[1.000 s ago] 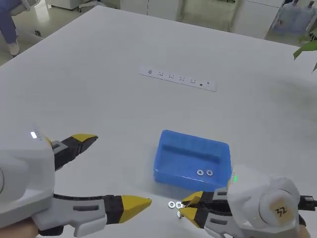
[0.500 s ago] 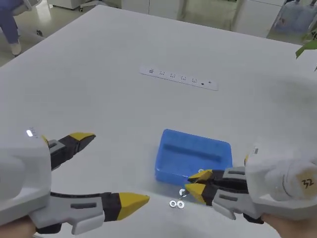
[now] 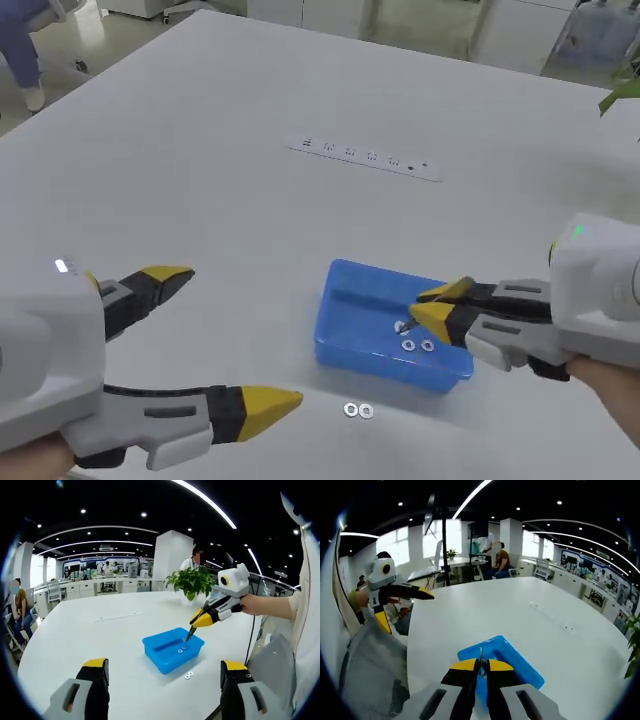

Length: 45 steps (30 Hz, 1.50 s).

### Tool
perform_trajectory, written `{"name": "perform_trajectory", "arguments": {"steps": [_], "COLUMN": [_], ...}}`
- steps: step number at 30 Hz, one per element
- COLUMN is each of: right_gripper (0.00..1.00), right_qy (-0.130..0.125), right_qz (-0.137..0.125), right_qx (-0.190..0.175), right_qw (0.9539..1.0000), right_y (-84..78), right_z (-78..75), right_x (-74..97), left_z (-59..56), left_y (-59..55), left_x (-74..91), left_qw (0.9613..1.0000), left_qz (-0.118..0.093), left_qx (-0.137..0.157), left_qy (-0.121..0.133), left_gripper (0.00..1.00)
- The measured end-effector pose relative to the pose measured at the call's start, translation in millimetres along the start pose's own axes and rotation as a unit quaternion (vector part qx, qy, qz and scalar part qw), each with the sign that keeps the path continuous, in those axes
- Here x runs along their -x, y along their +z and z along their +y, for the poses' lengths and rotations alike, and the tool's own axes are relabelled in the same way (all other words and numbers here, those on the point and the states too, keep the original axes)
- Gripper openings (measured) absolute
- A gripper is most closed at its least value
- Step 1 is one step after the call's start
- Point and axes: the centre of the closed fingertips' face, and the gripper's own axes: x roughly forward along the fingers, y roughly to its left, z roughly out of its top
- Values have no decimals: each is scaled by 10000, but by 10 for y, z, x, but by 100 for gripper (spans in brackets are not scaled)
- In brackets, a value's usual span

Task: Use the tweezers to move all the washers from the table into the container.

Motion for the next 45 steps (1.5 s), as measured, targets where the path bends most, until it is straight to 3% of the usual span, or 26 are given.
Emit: {"name": "perform_trajectory", "arguments": {"steps": [6,10,28,45], "right_gripper": [2,2,3,3], "right_qy": [-160,-167,16,37], "right_qz": [117,267,733,1022], "right_qx": [-457,-538,-622,-409], "right_qw": [9988,9981,9954,9939], "right_y": [-73,-162,-397,-508], "right_z": [-209,-260,-250,-199], "right_x": [-96,-215,-510,-600], "left_z": [-3,-6,32,50], "left_y": [-5,-7,-29,-17], "left_x": [-7,-7,35,31], "left_qw": [10000,10000,10000,10000], "left_qz": [4,0,-12,-2], "left_qx": [5,12,59,52], "left_qy": [0,-5,73,62], "left_gripper": [94,94,94,94]}}
